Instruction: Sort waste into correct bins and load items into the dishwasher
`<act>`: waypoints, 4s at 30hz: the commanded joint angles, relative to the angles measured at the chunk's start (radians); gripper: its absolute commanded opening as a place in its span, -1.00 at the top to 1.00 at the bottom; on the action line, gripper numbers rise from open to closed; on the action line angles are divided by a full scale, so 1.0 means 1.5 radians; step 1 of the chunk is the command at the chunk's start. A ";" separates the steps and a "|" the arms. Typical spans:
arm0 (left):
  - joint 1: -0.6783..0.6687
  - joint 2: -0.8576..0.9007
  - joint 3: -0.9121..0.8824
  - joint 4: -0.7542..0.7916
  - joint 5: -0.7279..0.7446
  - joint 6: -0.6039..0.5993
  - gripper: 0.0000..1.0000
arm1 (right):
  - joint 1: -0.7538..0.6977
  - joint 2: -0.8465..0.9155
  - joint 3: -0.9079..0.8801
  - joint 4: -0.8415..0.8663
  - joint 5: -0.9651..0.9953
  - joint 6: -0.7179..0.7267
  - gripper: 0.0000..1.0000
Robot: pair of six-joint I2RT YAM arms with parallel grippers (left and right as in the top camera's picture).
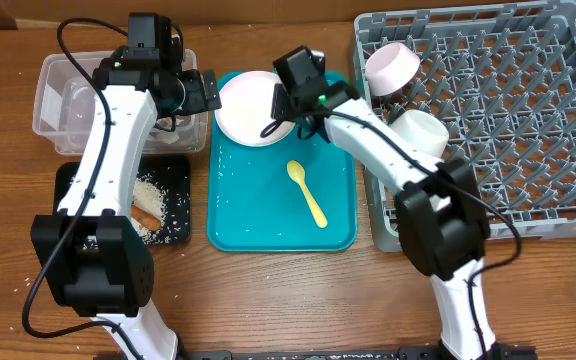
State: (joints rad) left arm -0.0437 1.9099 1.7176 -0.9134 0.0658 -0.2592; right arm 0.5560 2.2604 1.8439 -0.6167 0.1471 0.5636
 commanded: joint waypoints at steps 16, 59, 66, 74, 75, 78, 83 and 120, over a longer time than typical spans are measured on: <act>0.003 -0.001 0.017 0.001 -0.007 0.003 -1.00 | -0.003 0.081 0.005 -0.034 -0.015 0.064 0.75; 0.003 -0.001 0.017 0.001 -0.007 0.003 -1.00 | -0.299 -0.359 -0.321 0.153 0.655 -0.205 0.92; 0.003 -0.001 0.017 0.001 -0.007 0.003 -1.00 | -0.306 -0.308 -0.377 0.206 0.603 -0.204 0.92; 0.003 -0.001 0.017 0.001 -0.007 0.003 -0.99 | -0.307 -0.272 -0.379 0.223 0.605 -0.202 0.38; 0.003 -0.001 0.017 0.001 -0.007 0.003 -1.00 | -0.307 -0.272 -0.379 0.232 0.616 -0.203 -0.32; 0.003 -0.001 0.017 0.001 -0.007 0.003 -1.00 | -0.303 -0.277 -0.370 0.245 0.646 -0.209 -1.00; 0.003 -0.001 0.017 0.001 -0.007 0.003 -1.00 | -0.234 -0.385 -0.293 0.184 0.551 -0.318 -1.00; 0.003 -0.001 0.017 0.001 -0.007 0.003 -1.00 | -0.001 -0.111 -0.279 -0.030 -0.274 -0.092 -0.35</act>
State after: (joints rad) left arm -0.0437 1.9099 1.7176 -0.9138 0.0658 -0.2592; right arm 0.5564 2.0705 1.4269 -0.6777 -0.2768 0.3946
